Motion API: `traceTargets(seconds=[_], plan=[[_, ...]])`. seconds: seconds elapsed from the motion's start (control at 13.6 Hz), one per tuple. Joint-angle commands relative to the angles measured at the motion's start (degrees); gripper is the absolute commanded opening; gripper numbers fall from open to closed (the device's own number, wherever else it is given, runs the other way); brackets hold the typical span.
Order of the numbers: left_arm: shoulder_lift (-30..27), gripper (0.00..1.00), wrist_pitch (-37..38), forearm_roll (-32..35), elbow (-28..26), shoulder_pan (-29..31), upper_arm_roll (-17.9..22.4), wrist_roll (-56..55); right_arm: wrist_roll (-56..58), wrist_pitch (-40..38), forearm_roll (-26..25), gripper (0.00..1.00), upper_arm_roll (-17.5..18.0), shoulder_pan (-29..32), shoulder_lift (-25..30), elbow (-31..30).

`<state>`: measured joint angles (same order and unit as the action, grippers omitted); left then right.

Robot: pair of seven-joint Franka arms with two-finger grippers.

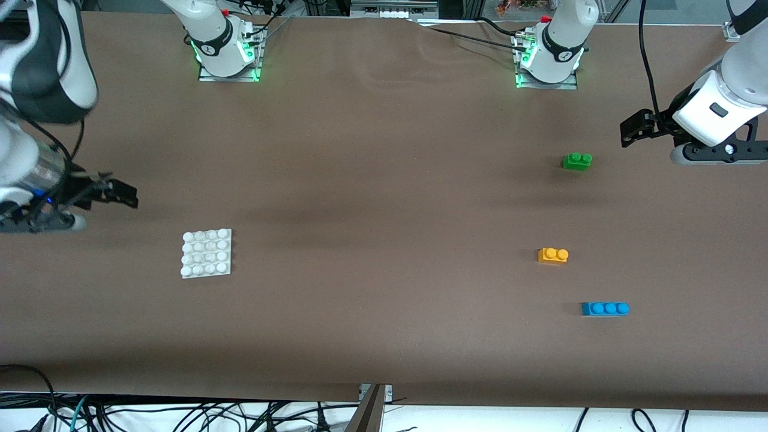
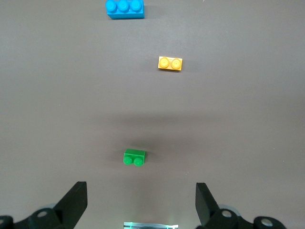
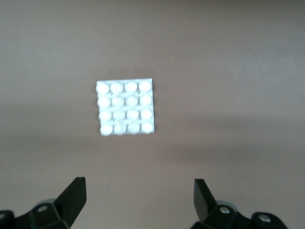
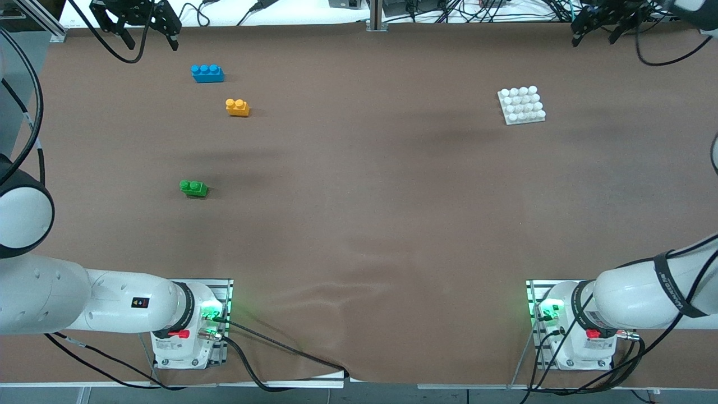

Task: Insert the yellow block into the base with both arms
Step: 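Move the right gripper down to the white base plate's edge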

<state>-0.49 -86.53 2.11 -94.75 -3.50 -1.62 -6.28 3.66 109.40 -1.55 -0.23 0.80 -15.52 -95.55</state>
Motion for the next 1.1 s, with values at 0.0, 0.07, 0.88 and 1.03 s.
traceTargets(seconds=[0.0,0.07,0.88,1.03], plan=[[-0.48,1.0,1.01,-1.32,0.53,0.42,-0.05,1.0,0.04,8.24,0.05,1.0,0.14,0.25,-2.23,-4.88],[-0.48,1.0,1.1,-1.32,0.53,0.51,-0.05,1.0,-0.05,14.46,0.23,1.0,0.14,0.34,-2.67,-9.08],[-0.31,1.0,0.93,-1.41,0.53,0.6,0.04,0.92,-0.23,37.99,8.14,1.0,0.14,0.87,-15.85,-13.97],[-0.22,1.0,0.84,-1.41,0.53,0.69,0.04,0.92,-0.23,38.43,8.23,1.0,0.14,0.87,-17.52,-13.61]])
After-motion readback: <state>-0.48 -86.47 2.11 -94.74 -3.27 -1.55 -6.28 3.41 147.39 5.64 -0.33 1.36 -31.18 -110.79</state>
